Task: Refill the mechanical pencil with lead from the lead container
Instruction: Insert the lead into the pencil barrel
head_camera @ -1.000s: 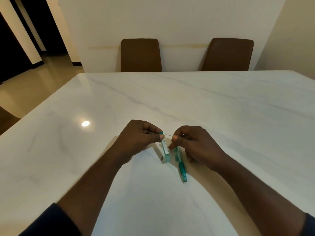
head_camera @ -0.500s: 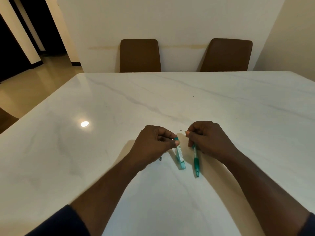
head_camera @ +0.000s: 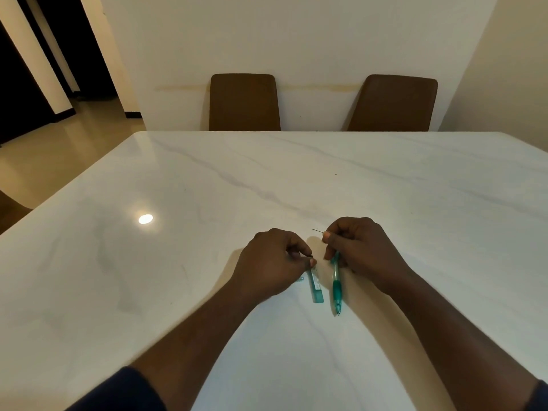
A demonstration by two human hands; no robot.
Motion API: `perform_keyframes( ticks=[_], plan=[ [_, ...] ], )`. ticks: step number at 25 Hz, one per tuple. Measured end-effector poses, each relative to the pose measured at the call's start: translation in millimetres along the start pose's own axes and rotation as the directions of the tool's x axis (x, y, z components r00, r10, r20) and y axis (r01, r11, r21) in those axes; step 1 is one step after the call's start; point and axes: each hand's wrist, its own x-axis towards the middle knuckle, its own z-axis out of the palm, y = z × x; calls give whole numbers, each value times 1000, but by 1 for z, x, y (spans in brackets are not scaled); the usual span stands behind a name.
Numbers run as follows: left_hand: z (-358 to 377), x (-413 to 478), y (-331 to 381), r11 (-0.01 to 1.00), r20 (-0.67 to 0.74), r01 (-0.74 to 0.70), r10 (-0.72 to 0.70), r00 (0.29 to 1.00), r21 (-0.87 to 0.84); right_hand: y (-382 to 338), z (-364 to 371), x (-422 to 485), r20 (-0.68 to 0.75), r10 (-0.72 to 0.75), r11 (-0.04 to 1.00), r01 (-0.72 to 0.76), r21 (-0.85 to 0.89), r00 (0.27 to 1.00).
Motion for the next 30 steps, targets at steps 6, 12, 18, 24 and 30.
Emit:
perform_keyframes(
  ticks=[6,12,18,24,30],
  plan=[
    [-8,1,-2,999,24,20,-19,1000,-31,-5,0,-2,34,23,996,-26,90,999],
    [-19,1,-8,995,36,56,-53,998,-81,-9,8,-8,149,-58,977,26,212,987],
    [-17,1,-6,987,-23,54,-58,998,-153,-8,8,-6,63,-44,943,20,331,997],
    [-27,1,3,922,-56,58,-86,995,-384,-14,2,-7,76,74,773,-105,626,994],
    [-33,-4,10,793,3,90,-110,994,-603,-20,9,-15,209,-37,813,-92,575,977]
  ],
)
